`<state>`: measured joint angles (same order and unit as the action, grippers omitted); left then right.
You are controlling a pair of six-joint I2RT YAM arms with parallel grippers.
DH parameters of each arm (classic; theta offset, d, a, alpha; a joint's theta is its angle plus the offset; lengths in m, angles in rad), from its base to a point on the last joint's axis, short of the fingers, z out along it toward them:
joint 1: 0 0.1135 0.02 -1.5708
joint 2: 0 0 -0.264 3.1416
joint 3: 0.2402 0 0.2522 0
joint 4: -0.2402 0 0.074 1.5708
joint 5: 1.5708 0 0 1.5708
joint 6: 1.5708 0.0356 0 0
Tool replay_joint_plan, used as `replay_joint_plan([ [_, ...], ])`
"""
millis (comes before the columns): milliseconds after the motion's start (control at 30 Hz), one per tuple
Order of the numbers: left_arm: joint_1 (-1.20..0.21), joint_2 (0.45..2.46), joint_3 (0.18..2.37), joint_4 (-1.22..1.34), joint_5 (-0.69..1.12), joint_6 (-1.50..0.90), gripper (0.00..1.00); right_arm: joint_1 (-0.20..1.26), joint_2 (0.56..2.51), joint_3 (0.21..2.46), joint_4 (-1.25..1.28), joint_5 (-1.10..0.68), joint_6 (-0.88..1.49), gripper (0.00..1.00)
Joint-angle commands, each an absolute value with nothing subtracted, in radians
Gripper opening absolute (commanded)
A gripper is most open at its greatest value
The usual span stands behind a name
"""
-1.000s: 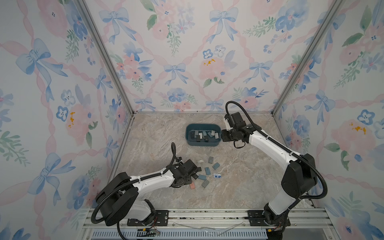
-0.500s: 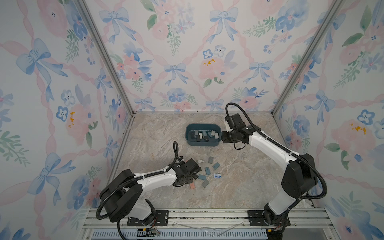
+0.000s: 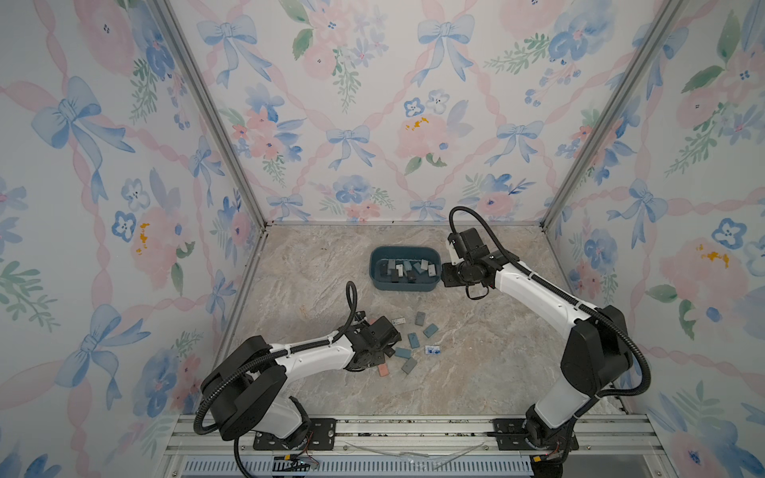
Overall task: Put the eraser in the storage box
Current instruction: Pick up the eraser from the center of the board.
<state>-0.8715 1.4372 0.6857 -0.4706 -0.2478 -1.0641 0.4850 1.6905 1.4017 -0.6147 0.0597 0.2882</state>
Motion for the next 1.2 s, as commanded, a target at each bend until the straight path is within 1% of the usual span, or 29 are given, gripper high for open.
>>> replay_joint_plan([
  [0,-0.881,1.469,0.689,-0.502,-0.235,-1.078,0.27,0.476,1.660,1.390,-0.606,0.057,0.303,0.43],
  [200,-0.893,1.489,0.710,-0.503,-0.237,-1.067,0.37,0.476,1.660,1.385,-0.606,0.056,0.305,0.43],
  [267,-0.898,1.501,0.717,-0.502,-0.237,-1.063,0.38,0.475,1.660,1.384,-0.606,0.058,0.304,0.43],
  [400,-0.902,1.528,0.720,-0.503,-0.230,-1.060,0.39,0.473,1.660,1.381,-0.604,0.057,0.304,0.43],
  [600,-0.909,1.537,0.714,-0.502,-0.228,-1.068,0.33,0.473,1.660,1.378,-0.603,0.058,0.307,0.43],
  [900,-0.908,1.533,0.710,-0.515,-0.238,-1.071,0.21,0.472,1.661,1.379,-0.601,0.054,0.310,0.43],
  [1167,-0.905,1.490,0.722,-0.536,-0.268,-1.069,0.20,0.471,1.660,1.379,-0.608,0.055,0.308,0.43],
])
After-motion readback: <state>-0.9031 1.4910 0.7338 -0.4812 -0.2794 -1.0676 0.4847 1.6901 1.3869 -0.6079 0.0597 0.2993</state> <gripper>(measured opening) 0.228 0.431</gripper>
